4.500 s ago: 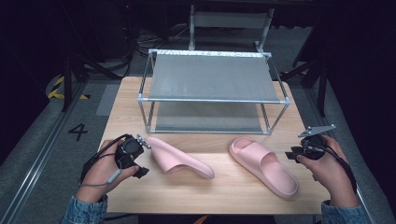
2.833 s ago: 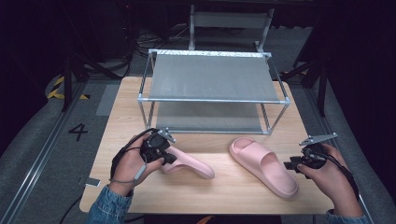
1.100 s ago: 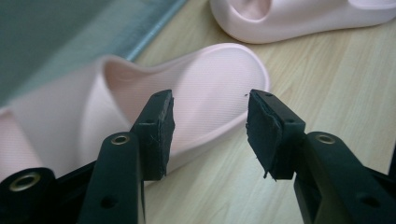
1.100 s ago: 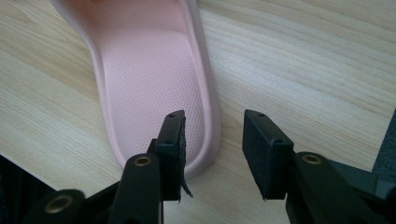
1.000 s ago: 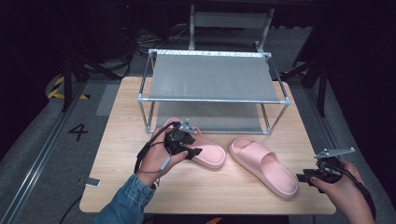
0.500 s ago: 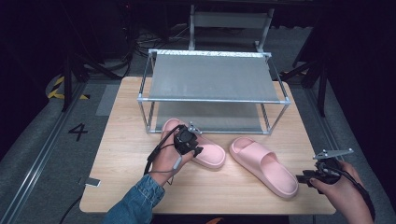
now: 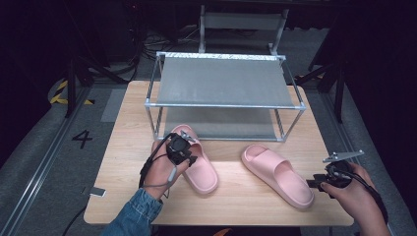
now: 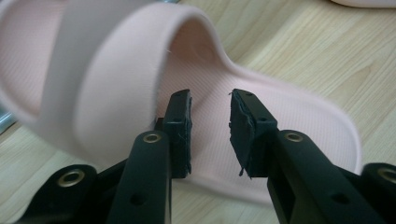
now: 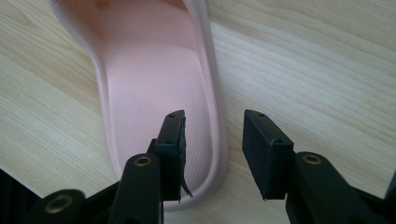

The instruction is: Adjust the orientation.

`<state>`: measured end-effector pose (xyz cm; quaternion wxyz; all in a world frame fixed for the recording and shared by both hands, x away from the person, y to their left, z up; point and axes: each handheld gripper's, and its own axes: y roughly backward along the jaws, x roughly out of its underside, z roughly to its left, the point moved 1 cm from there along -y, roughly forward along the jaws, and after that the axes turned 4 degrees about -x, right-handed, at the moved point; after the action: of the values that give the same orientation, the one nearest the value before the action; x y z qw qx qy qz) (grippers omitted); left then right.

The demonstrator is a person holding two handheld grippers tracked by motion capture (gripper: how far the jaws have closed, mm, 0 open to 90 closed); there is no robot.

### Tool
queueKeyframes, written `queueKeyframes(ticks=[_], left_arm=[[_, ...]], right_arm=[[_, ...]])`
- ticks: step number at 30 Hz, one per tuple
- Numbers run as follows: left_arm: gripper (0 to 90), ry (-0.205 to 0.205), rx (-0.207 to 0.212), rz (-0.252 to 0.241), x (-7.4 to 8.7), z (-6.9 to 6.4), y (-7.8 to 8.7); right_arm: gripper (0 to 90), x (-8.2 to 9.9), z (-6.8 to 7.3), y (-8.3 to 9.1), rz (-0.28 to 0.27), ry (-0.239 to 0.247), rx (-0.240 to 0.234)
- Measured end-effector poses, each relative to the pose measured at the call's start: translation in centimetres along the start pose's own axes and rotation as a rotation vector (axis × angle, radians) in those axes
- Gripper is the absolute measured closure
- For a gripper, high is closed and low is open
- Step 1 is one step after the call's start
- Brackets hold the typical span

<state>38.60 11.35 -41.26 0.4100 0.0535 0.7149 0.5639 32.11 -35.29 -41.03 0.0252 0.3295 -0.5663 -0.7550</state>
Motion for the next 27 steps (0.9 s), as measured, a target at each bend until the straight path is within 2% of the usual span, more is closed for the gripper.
queueKeyframes(ticks=[6,10,16,22,27], left_arm=[[67.1,0.061,-0.013,-0.008,1.2,1.6,1.0],[63.4,0.084,-0.036,-0.006,1.8,2.5,1.6],[60.8,0.077,-0.013,-0.01,1.6,2.3,1.9],[52.6,0.072,0.012,-0.019,1.5,1.8,2.6],[49.5,0.066,0.019,-0.016,1.4,1.4,1.9]], right_arm=[[60.1,-1.0,0.2,-0.5,0.007,0.023,-0.013],[59.9,-1.4,0.4,-0.8,0.006,0.032,-0.015],[59.8,-1.4,0.4,-0.9,0.008,0.031,-0.016],[59.6,-1.4,0.4,-1.0,0.01,0.032,-0.015],[59.2,-1.5,0.5,-1.0,0.013,0.036,-0.021]])
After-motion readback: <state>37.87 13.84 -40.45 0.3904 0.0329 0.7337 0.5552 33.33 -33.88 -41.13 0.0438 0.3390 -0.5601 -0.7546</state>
